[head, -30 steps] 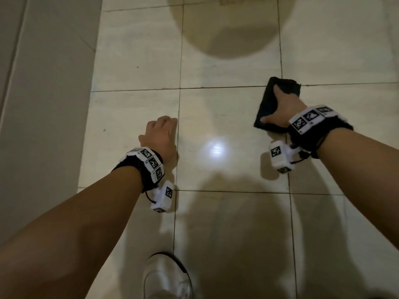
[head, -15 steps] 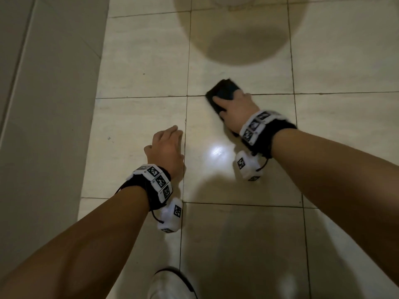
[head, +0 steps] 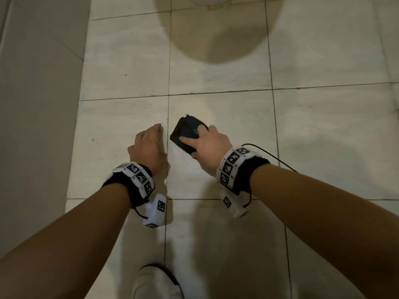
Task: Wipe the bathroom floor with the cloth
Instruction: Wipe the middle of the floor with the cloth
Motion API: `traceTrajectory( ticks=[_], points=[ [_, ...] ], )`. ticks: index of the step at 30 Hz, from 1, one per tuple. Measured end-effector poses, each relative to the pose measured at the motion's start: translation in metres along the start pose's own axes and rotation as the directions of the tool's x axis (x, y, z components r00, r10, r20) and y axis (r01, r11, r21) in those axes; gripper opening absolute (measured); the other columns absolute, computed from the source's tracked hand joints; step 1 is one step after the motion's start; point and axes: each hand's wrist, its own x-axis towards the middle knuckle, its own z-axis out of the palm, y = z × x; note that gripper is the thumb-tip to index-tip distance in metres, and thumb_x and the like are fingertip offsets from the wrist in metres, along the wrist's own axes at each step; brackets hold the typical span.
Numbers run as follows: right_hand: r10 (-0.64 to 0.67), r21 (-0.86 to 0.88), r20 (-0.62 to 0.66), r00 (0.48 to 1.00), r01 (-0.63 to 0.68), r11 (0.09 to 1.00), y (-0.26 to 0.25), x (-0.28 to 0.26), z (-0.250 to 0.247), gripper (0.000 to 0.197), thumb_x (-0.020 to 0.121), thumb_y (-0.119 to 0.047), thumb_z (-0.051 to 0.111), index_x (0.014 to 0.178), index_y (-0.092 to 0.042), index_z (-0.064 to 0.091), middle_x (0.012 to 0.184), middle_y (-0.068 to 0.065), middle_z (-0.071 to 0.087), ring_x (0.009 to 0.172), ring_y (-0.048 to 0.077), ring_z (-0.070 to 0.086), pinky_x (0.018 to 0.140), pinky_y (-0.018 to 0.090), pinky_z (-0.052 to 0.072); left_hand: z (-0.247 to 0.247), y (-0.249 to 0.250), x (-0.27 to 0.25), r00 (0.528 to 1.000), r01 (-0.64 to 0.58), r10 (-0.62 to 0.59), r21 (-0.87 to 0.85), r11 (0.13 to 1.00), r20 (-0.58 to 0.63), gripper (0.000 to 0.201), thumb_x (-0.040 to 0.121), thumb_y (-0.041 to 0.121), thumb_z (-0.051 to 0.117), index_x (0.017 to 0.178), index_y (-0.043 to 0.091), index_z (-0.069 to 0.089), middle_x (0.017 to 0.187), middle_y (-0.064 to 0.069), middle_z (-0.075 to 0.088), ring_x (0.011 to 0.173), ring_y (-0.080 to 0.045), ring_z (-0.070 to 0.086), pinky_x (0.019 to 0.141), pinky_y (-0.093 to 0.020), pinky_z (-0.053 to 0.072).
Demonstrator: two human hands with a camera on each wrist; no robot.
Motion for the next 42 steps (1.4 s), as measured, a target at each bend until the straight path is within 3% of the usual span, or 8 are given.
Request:
traceTrajectory(
  ticks=[4,8,12,15,20,31,37,42],
  points=[
    [0.019,-0.037,0.014,1.000,-0.018,0.999,0.016,-0.026,0.006,0.063,0.099,-0.029,0.050,0.152,-0.043,0.018,0.136,0.011,0.036,0.113,0.031,0.043,0.069,0.036,0.039,-0.002,0.010,-0.002,0.999,-0.036,0.034,0.097,0.995,0.024,0.051,0.090,0.010,0.052,0.137,0.023,0.039,0.150,0.000,0.035,0.138,-0.029,0.028,0.099,-0.053,0.034],
    [0.068,-0.060,0.030,0.997,-0.066,0.996,0.035,-0.046,0.011,0.077,0.088,-0.015,0.060,0.150,-0.036,0.019,0.134,0.015,0.037,0.114,0.033,0.043,0.070,0.038,0.042,-0.002,0.027,-0.020,0.998,0.014,-0.024,0.153,0.988,0.066,0.062,0.088,0.009,0.057,0.143,0.026,0.036,0.153,0.003,0.030,0.139,-0.030,0.026,0.098,-0.053,0.034],
    [0.171,0.085,0.059,0.983,-0.176,0.981,0.057,-0.077,0.011,0.064,0.096,-0.018,0.049,0.151,-0.037,0.021,0.139,0.014,0.036,0.121,0.032,0.041,0.080,0.040,0.044,0.003,0.065,-0.065,0.993,0.038,-0.046,0.082,0.996,0.107,0.058,0.092,0.017,0.058,0.145,0.030,0.037,0.155,0.005,0.028,0.140,-0.027,0.024,0.097,-0.050,0.036],
    [0.312,0.308,0.084,0.947,-0.322,0.895,0.074,-0.120,0.005,0.057,0.099,-0.020,0.043,0.151,-0.034,0.025,0.135,0.016,0.041,0.116,0.034,0.048,0.087,0.042,0.048,0.002,0.092,-0.107,0.981,0.041,-0.047,0.037,0.999,0.190,0.056,0.093,0.016,0.057,0.144,0.031,0.038,0.156,0.005,0.026,0.141,-0.026,0.023,0.098,-0.050,0.036],
    [0.385,0.569,0.147,0.911,-0.397,0.720,0.088,-0.208,-0.014,0.053,0.100,-0.018,0.042,0.151,-0.025,0.032,0.121,0.020,0.052,0.095,0.035,0.058,0.080,0.038,0.050,-0.020,0.122,-0.187,0.969,0.028,-0.024,-0.015,0.999,0.247,0.049,0.098,0.028,0.054,0.145,0.028,0.038,0.156,0.003,0.027,0.140,-0.027,0.024,0.101,-0.053,0.036],
    [0.522,0.736,0.138,0.841,-0.440,0.515,0.046,-0.345,-0.075,0.051,0.099,-0.010,0.044,0.149,-0.020,0.038,0.136,0.018,0.055,0.114,0.034,0.057,0.091,0.035,0.047,-0.079,0.147,-0.312,0.962,-0.014,0.023,-0.033,0.999,0.272,0.053,0.094,0.026,0.060,0.142,0.029,0.040,0.153,0.003,0.031,0.137,-0.027,0.029,0.097,-0.049,0.037],
    [0.600,0.793,0.110,0.792,-0.434,0.428,0.005,-0.400,-0.039,0.056,0.099,-0.009,0.043,0.152,-0.024,0.031,0.136,0.016,0.054,0.114,0.032,0.057,0.088,0.031,0.044,-0.049,0.118,-0.363,0.950,-0.083,0.090,-0.036,0.996,0.300,0.053,0.094,0.028,0.060,0.143,0.027,0.040,0.154,0.001,0.029,0.137,-0.028,0.028,0.099,-0.050,0.036],
    [0.598,0.832,0.128,0.791,-0.414,0.370,0.001,-0.398,0.051,0.059,0.100,-0.007,0.041,0.155,-0.022,0.024,0.138,0.016,0.053,0.115,0.030,0.056,0.085,0.027,0.040,0.026,0.081,-0.359,0.965,-0.044,0.033,0.040,0.998,0.259,0.050,0.095,0.030,0.058,0.143,0.025,0.042,0.154,-0.001,0.030,0.137,-0.030,0.029,0.101,-0.051,0.034]
  ],
)
